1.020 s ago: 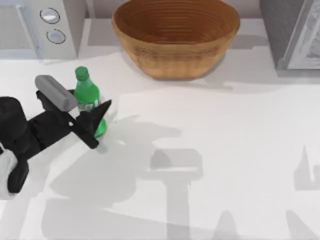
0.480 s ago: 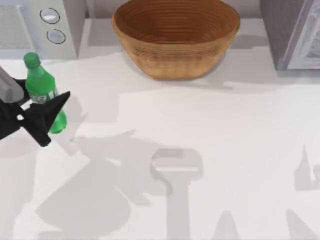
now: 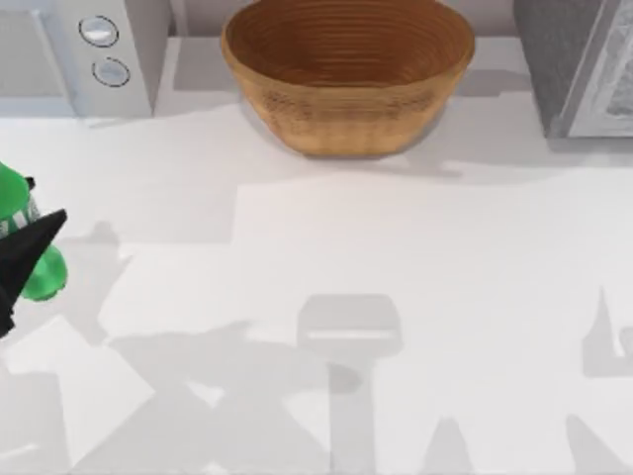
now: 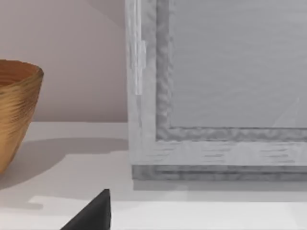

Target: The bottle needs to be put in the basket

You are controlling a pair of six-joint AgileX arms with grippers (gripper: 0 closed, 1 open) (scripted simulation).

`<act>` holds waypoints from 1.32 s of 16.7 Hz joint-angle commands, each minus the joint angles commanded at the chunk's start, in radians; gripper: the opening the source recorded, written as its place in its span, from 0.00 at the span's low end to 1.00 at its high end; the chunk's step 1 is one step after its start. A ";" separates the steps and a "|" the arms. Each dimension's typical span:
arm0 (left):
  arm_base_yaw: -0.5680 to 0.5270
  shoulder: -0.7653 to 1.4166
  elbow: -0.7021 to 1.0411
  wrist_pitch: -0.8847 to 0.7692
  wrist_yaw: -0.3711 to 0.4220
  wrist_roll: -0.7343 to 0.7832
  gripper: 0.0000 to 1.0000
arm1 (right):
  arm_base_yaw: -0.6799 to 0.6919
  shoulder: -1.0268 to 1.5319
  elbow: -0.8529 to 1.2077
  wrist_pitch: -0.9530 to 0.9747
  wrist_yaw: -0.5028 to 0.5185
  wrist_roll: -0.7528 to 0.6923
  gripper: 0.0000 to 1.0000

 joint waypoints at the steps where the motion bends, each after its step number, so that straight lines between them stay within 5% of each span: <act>1: 0.004 -0.006 -0.002 -0.006 0.004 0.002 0.00 | 0.000 0.000 0.000 0.000 0.000 0.000 1.00; 7: -0.011 0.004 0.012 -0.003 -0.008 0.001 0.00 | 0.000 0.000 0.000 0.000 0.000 0.000 1.00; 11: -0.147 0.098 0.159 0.000 -0.155 -0.015 0.00 | 0.000 0.000 0.000 0.000 0.000 0.000 1.00; 15: -0.382 0.268 0.451 -0.028 -0.468 -0.055 0.00 | 0.000 0.000 0.000 0.000 0.000 0.000 1.00; 22: -0.799 0.581 1.062 -0.216 -1.258 -0.172 0.00 | 0.000 0.000 0.000 0.000 0.000 0.000 1.00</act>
